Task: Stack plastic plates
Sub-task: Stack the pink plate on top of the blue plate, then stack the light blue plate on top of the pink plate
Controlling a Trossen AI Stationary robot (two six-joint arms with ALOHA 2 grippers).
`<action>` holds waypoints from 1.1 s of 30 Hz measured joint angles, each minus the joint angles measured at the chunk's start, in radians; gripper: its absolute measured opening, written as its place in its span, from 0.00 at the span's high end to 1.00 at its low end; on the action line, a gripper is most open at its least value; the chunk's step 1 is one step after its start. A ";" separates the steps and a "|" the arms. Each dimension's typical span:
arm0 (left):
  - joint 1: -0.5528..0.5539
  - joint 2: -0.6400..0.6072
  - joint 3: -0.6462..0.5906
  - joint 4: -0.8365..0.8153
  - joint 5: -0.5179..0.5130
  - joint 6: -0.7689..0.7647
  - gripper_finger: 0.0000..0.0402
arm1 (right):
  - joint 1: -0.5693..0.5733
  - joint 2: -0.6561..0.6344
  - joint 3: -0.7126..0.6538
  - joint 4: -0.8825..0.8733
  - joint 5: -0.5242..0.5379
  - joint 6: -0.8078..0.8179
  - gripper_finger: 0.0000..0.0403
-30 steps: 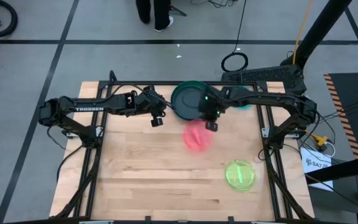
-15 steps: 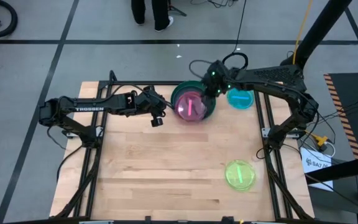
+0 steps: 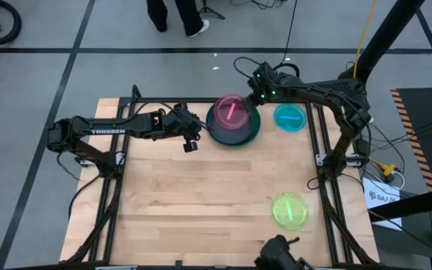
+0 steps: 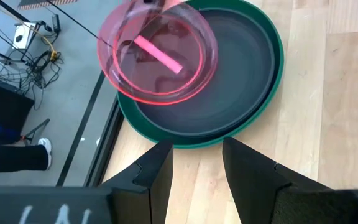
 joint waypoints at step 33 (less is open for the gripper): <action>0.000 0.000 0.000 -0.034 0.000 -0.008 0.63 | -0.031 -0.022 0.000 -0.423 0.393 -0.043 0.71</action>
